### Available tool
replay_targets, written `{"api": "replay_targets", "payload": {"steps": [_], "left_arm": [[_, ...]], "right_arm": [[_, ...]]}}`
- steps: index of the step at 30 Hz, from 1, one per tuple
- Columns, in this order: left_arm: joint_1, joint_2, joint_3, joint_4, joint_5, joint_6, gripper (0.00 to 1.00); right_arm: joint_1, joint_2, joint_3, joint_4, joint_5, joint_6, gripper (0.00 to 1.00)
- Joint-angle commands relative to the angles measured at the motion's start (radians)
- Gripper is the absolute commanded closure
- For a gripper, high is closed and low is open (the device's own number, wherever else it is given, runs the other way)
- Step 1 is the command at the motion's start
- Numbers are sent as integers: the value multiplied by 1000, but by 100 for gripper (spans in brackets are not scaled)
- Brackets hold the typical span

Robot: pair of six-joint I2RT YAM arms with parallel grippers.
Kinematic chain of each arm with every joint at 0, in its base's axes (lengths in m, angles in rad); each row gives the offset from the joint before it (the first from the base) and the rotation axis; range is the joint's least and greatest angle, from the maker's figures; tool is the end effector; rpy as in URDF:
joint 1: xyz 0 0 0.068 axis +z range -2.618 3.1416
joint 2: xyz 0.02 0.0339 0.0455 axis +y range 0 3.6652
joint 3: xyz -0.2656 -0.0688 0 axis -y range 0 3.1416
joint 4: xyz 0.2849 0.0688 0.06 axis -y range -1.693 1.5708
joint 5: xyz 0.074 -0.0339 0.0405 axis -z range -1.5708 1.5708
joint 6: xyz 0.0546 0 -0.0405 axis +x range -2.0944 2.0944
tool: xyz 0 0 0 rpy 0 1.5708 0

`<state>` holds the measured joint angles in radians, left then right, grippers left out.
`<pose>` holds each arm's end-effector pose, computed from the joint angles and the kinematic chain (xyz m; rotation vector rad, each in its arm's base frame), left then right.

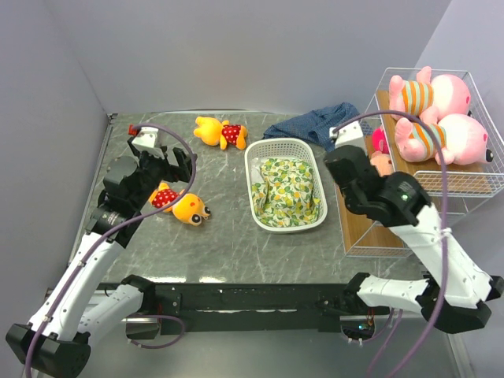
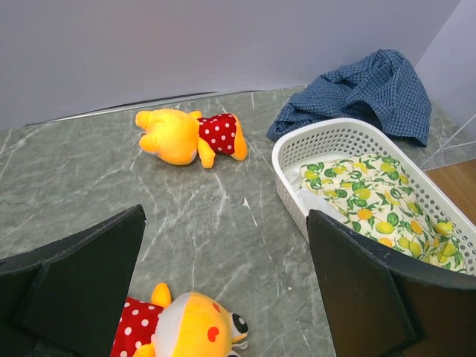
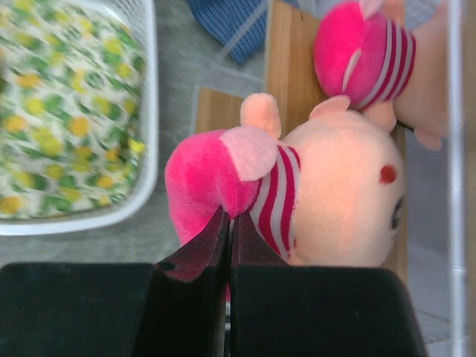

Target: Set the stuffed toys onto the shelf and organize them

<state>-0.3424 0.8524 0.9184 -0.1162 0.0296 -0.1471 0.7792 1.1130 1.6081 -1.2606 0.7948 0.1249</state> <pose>0.2386 -0.0868 0.3857 0.1824 1.6256 -0.4004 0.1738 0.1168 0.4621 -0.3146 2.0783 -0.3963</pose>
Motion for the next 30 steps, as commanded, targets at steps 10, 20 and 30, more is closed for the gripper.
{"api": "replay_targets", "payload": {"steps": [10, 20, 30], "left_arm": [[-4, -35, -4, 46, -3, 1, 4], [-4, -13, 7, 39, -3, 3, 4], [-4, -19, 4, 43, -10, 1, 4]], "right_arm": [[5, 60, -134, -141, 333, 180, 83], [-11, 94, -142, -178, 431, 216, 50], [-1, 105, -30, -68, 308, 53, 37]]}}
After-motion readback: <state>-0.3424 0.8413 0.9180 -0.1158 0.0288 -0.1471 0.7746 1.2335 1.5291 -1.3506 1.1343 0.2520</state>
